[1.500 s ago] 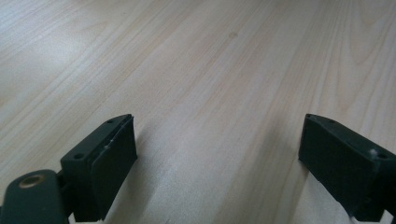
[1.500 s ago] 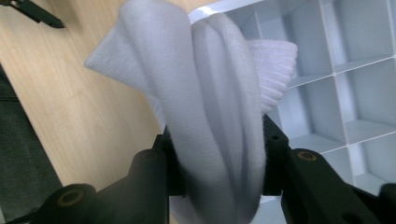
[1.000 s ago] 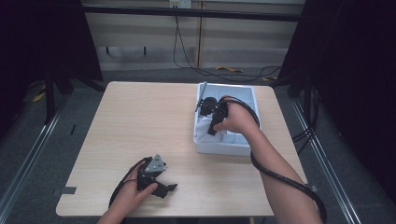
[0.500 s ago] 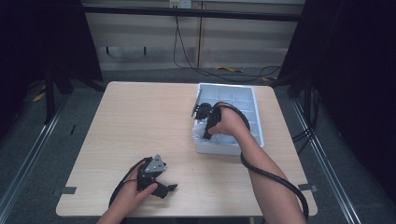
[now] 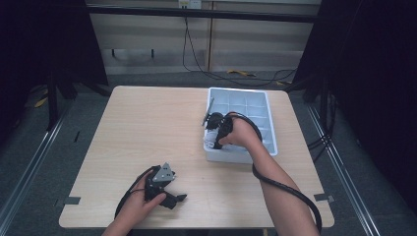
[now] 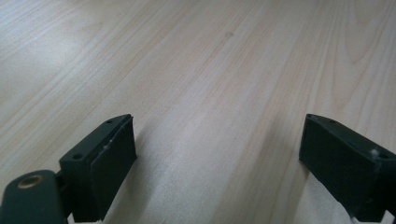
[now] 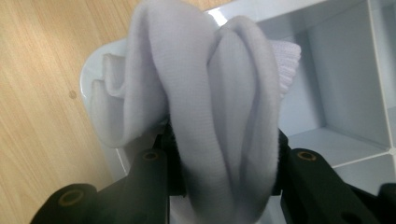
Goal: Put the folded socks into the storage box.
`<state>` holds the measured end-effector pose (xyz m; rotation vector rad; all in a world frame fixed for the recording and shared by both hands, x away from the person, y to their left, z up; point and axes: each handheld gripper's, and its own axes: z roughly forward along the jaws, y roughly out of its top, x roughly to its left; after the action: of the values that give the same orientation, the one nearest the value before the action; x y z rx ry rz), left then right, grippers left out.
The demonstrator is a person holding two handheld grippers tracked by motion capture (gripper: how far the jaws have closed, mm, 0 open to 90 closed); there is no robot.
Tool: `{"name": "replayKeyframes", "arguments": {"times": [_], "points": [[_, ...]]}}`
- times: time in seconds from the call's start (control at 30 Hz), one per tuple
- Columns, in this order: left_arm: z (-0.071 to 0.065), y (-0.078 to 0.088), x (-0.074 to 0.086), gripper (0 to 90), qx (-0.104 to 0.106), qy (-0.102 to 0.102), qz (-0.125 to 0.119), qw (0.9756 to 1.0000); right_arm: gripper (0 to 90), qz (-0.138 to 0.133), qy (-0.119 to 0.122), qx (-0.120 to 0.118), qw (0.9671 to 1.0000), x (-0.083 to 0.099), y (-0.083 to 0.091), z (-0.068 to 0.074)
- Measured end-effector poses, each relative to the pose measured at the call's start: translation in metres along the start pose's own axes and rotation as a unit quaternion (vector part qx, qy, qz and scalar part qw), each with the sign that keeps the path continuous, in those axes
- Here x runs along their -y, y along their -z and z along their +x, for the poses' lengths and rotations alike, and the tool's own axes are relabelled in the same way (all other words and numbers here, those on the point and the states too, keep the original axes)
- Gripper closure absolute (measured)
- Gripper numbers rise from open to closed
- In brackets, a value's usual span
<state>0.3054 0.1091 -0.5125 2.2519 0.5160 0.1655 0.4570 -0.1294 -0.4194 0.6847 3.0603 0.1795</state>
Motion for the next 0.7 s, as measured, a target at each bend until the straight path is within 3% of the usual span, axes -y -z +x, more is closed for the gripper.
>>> {"name": "replayKeyframes", "arguments": {"times": [0.27,0.7], "points": [[0.000,0.000,0.000,10.5,-0.001,-0.002,0.000,1.0000,61.7,-0.004,-0.004,0.006,1.0000,0.001,-0.001,0.002],[0.000,0.000,0.000,10.4,0.000,-0.002,0.001,1.0000,48.2,-0.004,-0.003,0.018,0.9998,0.002,0.017,0.002]]}}
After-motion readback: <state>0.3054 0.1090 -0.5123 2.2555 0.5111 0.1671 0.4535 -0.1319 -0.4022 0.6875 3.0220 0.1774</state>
